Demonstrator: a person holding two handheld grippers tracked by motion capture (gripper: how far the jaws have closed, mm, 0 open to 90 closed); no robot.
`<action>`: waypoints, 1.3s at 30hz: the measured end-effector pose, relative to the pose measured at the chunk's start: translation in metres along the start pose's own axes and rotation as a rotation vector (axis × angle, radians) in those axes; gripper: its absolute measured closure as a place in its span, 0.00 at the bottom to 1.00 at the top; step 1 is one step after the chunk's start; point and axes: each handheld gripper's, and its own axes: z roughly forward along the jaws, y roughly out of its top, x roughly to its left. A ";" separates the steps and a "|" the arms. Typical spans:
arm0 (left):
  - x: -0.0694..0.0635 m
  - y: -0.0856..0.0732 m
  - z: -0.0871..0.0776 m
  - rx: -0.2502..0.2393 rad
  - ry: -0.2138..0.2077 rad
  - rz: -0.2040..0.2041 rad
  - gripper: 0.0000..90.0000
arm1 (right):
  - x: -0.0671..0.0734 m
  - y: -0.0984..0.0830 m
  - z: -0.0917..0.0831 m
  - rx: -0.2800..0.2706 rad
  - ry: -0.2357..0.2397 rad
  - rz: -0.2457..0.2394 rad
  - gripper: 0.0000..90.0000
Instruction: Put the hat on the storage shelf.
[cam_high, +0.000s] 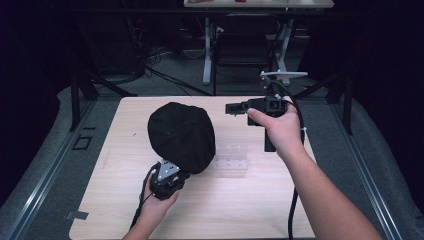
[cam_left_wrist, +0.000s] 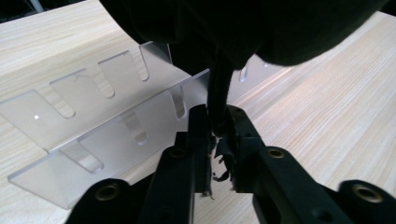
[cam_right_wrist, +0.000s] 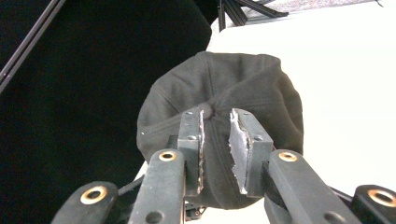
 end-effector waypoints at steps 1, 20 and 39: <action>0.000 0.000 0.000 -0.001 -0.001 0.000 0.88 | -0.001 -0.001 -0.001 0.004 -0.004 0.001 0.82; 0.011 -0.006 -0.014 -0.020 -0.050 -0.089 0.54 | -0.020 -0.019 -0.018 0.009 -0.130 -0.053 0.77; 0.033 -0.024 -0.044 -0.006 -0.029 -0.155 0.49 | -0.042 -0.056 -0.039 0.036 -0.252 -0.113 0.75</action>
